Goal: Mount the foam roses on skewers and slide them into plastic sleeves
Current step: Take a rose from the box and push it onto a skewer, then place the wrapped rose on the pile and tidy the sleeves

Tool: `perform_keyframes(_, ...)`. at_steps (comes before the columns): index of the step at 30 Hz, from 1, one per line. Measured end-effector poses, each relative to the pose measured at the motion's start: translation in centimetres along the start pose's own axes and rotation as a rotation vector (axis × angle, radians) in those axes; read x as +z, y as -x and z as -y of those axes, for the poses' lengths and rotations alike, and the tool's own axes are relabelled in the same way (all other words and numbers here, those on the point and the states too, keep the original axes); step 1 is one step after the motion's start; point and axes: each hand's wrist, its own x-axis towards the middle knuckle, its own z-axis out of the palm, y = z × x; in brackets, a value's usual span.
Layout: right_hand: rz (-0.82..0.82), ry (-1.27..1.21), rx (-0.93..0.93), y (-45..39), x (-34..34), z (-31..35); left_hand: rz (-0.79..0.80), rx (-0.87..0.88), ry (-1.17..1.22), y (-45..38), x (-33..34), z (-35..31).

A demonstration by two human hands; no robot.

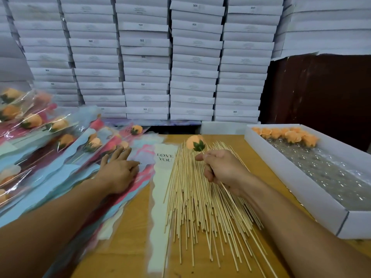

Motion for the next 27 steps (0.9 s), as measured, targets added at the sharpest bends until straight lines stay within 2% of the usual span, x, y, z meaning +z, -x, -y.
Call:
perform_keyframes(5, -0.018, -0.037, 0.046, 0.0, 0.2, 0.2, -0.135, 0.02, 0.091, 1.3, -2.2, -0.5)
perform_keyframes(8, -0.032, -0.17, 0.123, 0.0, 0.6, 0.4, -0.223, 0.036, 0.115, 2.7, -3.1, -2.4)
perform_keyframes(11, -0.009, -0.264, 0.179, 0.3, 0.9, 0.7, -0.271, 0.022, 0.062, 4.4, -4.1, -5.2)
perform_keyframes(15, 0.013, -0.322, 0.179, 0.5, 1.1, 0.9, -0.325, 0.019, -0.132, 6.3, -5.4, -8.5)
perform_keyframes(21, 0.073, -0.373, 0.165, 0.4, 1.0, 0.9, -0.479, 0.135, -0.128, 9.1, -5.2, -12.8)
perform_keyframes(23, 0.04, -0.443, 0.133, 0.3, 1.1, 0.8, -0.48, 0.194, -0.097, 10.0, -4.8, -13.8)
perform_keyframes(25, -0.029, -0.508, 0.095, 0.2, 1.0, 0.7, -0.389, 0.243, -0.024, 10.5, -4.1, -14.4)
perform_keyframes(27, -0.066, -0.536, 0.078, 0.2, 0.8, 0.8, -0.248, 0.178, 0.228, 10.5, -4.1, -14.6)
